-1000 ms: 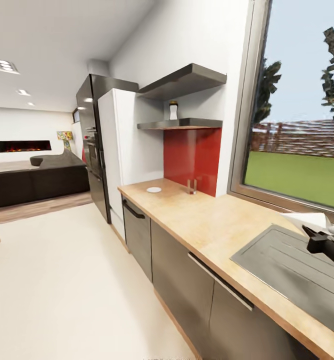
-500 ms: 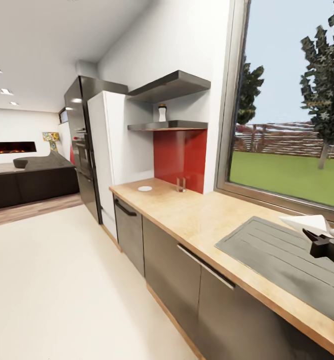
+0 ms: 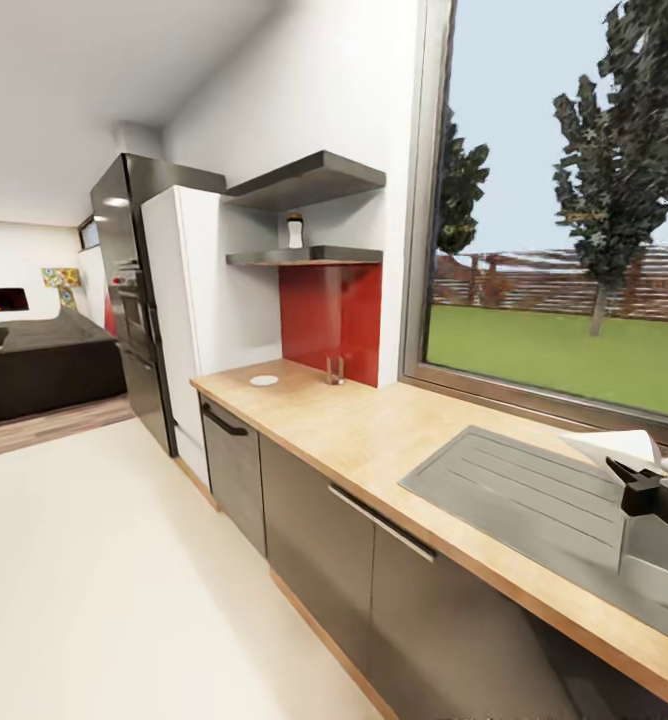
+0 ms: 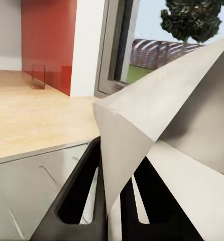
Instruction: Set up a coffee station on the kitchen countertop: keep the coffee maker on the countertop, move the bottle of coffee from the kitchen shelf to the counter next to the coffee maker, place a paper coffee filter on top of the coffee maker, put the saucer next to the coffee maker with the coffee cup on the saucer, and place the electric kettle next to the coffee maker.
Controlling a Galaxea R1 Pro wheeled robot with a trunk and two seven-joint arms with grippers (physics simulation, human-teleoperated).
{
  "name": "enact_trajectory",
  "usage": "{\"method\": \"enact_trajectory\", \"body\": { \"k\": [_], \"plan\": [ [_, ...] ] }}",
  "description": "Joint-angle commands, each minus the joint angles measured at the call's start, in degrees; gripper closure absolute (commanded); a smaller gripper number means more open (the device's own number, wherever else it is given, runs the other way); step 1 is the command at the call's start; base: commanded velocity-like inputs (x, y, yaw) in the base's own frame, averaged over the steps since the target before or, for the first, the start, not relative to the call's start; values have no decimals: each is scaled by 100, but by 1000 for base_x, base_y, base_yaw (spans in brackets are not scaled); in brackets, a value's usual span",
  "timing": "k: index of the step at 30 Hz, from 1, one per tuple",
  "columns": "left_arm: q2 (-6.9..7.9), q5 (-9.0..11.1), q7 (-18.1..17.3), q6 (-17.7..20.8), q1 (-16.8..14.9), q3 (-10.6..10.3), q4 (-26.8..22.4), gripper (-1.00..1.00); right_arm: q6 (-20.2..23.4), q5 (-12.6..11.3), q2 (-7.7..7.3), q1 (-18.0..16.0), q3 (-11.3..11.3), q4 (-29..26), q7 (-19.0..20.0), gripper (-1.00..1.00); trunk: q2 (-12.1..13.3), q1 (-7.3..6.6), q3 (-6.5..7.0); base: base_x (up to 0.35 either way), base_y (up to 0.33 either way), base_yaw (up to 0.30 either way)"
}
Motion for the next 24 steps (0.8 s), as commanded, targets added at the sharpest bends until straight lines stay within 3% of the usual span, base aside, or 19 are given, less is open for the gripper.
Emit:
{"method": "enact_trajectory", "body": {
  "k": [1, 24],
  "plan": [
    [-1, 3, 2, -7, 3, 8, -10, -100, 55, 8, 2, -8, -7, -6, 22, 100, -4, 0, 0, -1, 0, -216],
    [-1, 3, 2, -7, 3, 8, -10, -100, 55, 8, 2, -8, -7, -6, 22, 100, -4, 0, 124, 0, 0, -215]
  ]
}}
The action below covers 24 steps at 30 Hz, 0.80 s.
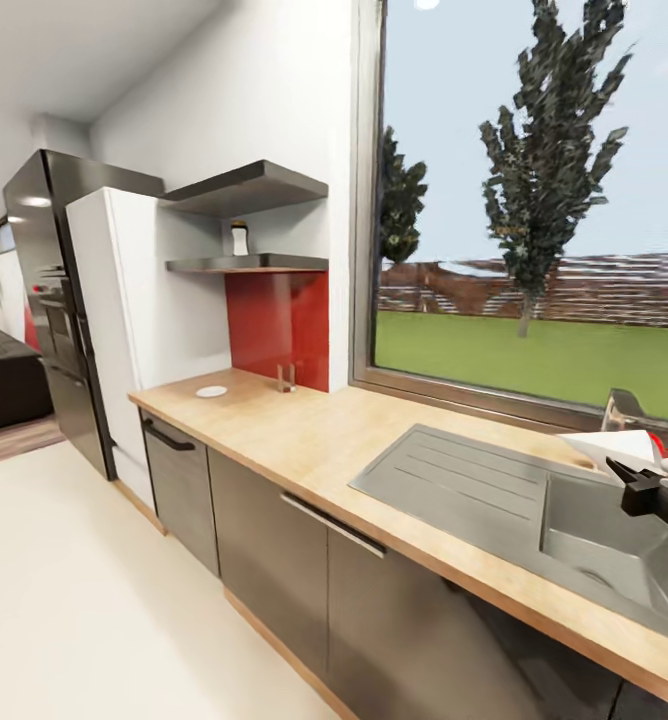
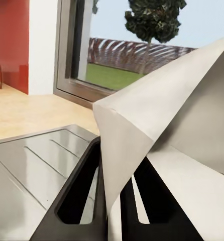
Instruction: Set up a coffee station on the kitchen countertop: keep the coffee maker on the countertop, move the bottle of coffee from the kitchen shelf to the counter next to the coffee maker, place a paper coffee filter on top of the coffee maker, put the saucer next to the coffee maker with the coffee cup on the saucer, and place the electric kettle next to the coffee maker.
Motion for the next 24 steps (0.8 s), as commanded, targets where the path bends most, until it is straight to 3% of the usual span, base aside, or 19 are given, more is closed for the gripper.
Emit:
{"method": "enact_trajectory", "body": {
  "k": [1, 8, 24],
  "plan": [
    [-1, 3, 2, -7, 3, 8, -10, -100, 55, 8, 2, -7, -7, -6, 22, 100, -4, 0, -3, 0, 83, -101],
    [-1, 3, 2, -5, 3, 8, -10, -100, 55, 8, 2, -7, -7, -6, 22, 100, -4, 0, 1, 0, 127, -72],
    [-4, 3, 2, -7, 2, 0, -10, -100, 53, 23, 2, -7, -7, -6, 20, 100, -4, 0, 33, 0, 7, -228]
  ]
}}
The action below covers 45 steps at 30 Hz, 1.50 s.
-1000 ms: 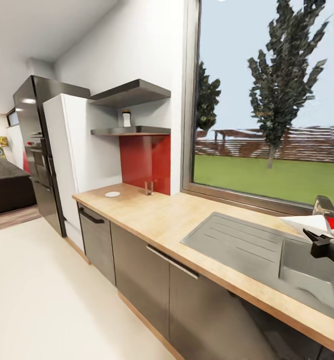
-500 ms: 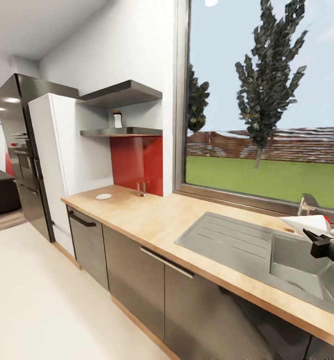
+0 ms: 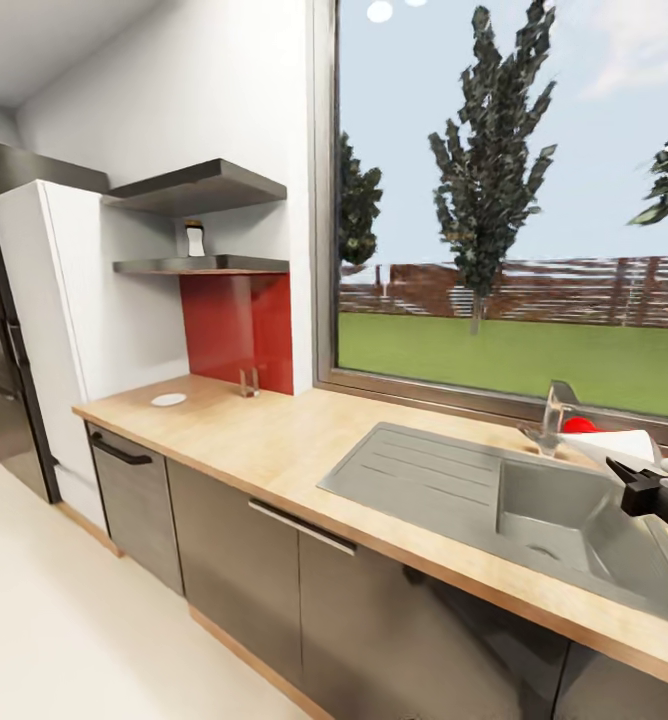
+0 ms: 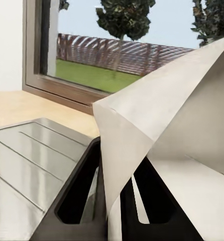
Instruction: Set up a coffee station on the kitchen countertop: keep the coffee maker on the countertop, move the bottle of coffee from the kitchen shelf to the counter next to the coffee maker, place a paper coffee filter on top of the coffee maker, put the saucer next to the coffee maker with the coffee cup on the saucer, and place the electric kettle next to the coffee maker.
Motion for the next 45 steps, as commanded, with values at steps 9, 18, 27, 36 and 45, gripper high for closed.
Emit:
{"method": "enact_trajectory", "body": {
  "k": [9, 18, 27, 36, 45],
  "plan": [
    [-1, 3, 2, -6, 4, 6, -10, -100, 53, 19, 2, -8, -7, -6, 16, 100, -4, 0, 4, 0, 0, -165],
    [0, 3, 2, -7, 4, 5, -10, -100, 53, 20, 2, -8, -7, -6, 16, 100, -4, 0, 5, 0, 0, -173],
    [1, 3, 2, -7, 4, 5, -10, -100, 55, 20, 2, -9, -7, -6, 15, 100, -4, 0, 5, 0, 0, -235],
    [-1, 3, 2, -7, 4, 5, -10, -100, 50, 20, 2, -8, -7, -6, 12, 100, -4, 0, 5, 0, 0, -44],
    [0, 3, 2, -7, 4, 5, -10, -100, 54, 20, 2, -8, -7, -6, 9, 100, -4, 0, 8, 0, 0, -85]
  ]
}}
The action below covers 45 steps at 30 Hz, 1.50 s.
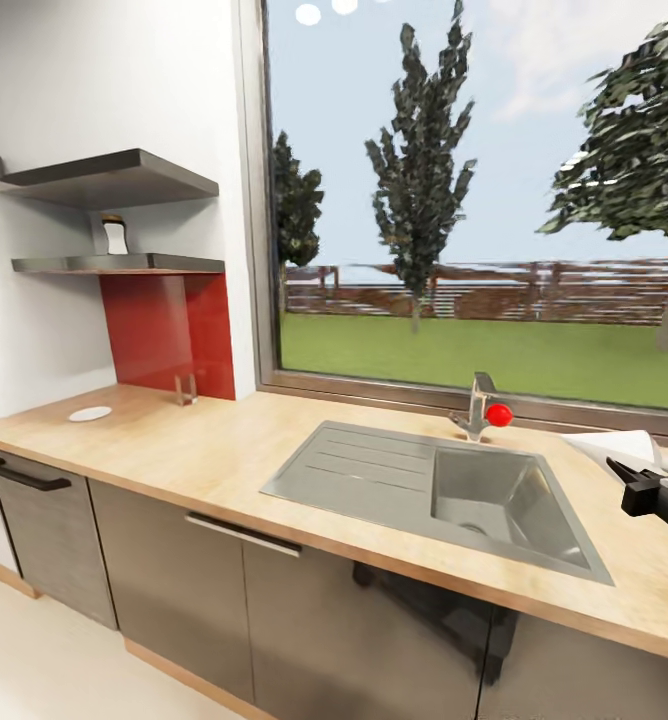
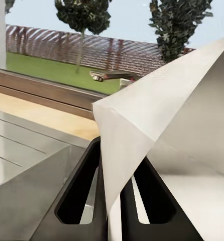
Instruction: Set up a coffee station on the kitchen countertop: keep the coffee maker on the countertop, move the bottle of coffee from the kitchen shelf to the counter next to the coffee maker, place a paper coffee filter on top of the coffee maker, put the saucer next to the coffee maker with the coffee cup on the saucer, and place the electric kettle next to the coffee maker.
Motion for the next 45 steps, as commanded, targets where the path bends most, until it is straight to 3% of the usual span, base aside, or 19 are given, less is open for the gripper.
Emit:
{"method": "enact_trajectory", "body": {
  "k": [1, 45],
  "plan": [
    [-1, 3, 2, -7, 3, 7, -10, -100, 56, 8, 2, -7, -7, -7, 23, 100, -4, 0, -4, 0, 0, -173],
    [-2, 3, 2, -7, 3, 7, -10, -100, 50, 8, 2, -7, -7, -7, -4, 100, -4, 0, 1, 0, 0, -20]
  ]
}}
